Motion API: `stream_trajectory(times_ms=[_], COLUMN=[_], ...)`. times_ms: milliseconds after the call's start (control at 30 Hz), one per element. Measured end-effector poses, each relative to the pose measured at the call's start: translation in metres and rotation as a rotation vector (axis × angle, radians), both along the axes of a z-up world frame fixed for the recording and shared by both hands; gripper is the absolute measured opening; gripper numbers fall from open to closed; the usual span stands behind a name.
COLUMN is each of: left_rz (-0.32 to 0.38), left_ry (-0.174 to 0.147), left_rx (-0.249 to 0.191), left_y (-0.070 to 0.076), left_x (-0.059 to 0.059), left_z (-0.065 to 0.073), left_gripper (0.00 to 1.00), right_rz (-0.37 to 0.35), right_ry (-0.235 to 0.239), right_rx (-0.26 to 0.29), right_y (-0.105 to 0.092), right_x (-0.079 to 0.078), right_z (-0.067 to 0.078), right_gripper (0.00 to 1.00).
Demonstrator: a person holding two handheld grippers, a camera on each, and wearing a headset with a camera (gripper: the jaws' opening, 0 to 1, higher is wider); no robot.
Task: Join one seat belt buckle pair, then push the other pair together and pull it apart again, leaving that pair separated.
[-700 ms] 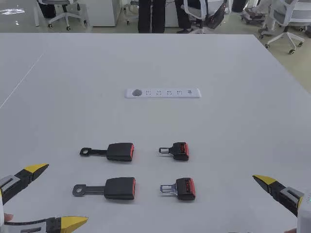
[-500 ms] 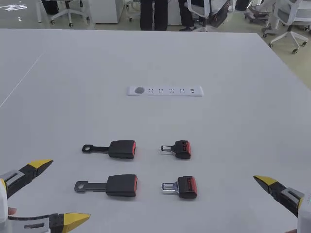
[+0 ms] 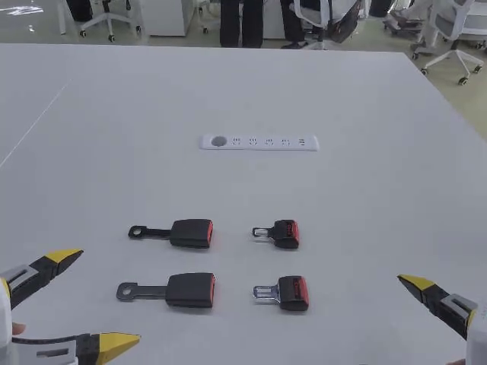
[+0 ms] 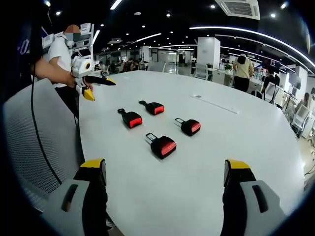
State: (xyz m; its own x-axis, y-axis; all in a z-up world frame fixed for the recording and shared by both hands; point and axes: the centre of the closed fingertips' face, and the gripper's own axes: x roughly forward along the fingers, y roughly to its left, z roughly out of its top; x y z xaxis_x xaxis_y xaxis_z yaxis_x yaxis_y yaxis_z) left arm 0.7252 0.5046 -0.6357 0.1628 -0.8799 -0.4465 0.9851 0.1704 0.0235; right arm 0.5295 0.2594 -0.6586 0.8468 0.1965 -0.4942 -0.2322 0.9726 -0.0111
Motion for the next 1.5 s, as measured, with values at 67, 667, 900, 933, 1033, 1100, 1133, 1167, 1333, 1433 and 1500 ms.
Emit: stream_trajectory(times_ms=[67,667,900,933,1033,1100,1133,1167,1333,1433,1500], left_rz=[-0.001,-0.007,-0.009,-0.008,-0.008,-0.008,-0.009,-0.009,-0.016,-0.016,-0.014], left_ry=[0.000,-0.003,-0.004,-0.004,-0.003,-0.003,-0.003,-0.002,0.000,-0.001,0.000], left_rx=[0.003,0.009,0.011,0.011,0.008,0.009,0.009,0.009,0.013,0.015,0.014], left_y=[-0.0001,-0.0020,-0.0018,-0.0017,-0.0020,-0.0021,-0.0022,-0.0024,-0.0029,-0.0028,-0.0026], left_x=[-0.0004,0.0001,0.0005,0.0009,0.0013,0.0013,0.0012,0.0011,-0.0003,0.0002,0.0013], left_z=[-0.0006,-0.0008,-0.0003,-0.0003,0.0001,0.0001,0.0001,0.0000,-0.0004,-0.0002,0.0004], left_gripper=[0.96,0.96,0.96,0.96,0.96,0.96,0.96,0.96,0.96,0.96,0.96], right_rz=[0.000,-0.001,0.001,0.002,0.002,0.003,0.003,0.004,0.004,0.004,0.007], right_ry=[-0.001,0.002,0.003,0.003,0.003,0.004,0.005,0.006,0.005,0.006,0.009], right_rx=[0.000,-0.003,-0.004,-0.004,-0.005,-0.005,-0.005,-0.007,-0.010,-0.009,-0.011], right_y=[-0.0001,-0.0026,-0.0031,-0.0031,-0.0031,-0.0035,-0.0037,-0.0039,-0.0055,-0.0060,-0.0060], right_x=[0.0000,0.0002,0.0007,0.0007,0.0010,0.0010,0.0010,0.0009,0.0009,0.0007,0.0005], right_z=[0.0002,-0.0003,-0.0011,-0.0010,-0.0007,-0.0006,-0.0007,-0.0004,0.0016,0.0013,0.0010], right_gripper=[0.99,0.99,0.99,0.99,0.99,0.99,0.99,0.99,0.99,0.99,0.99])
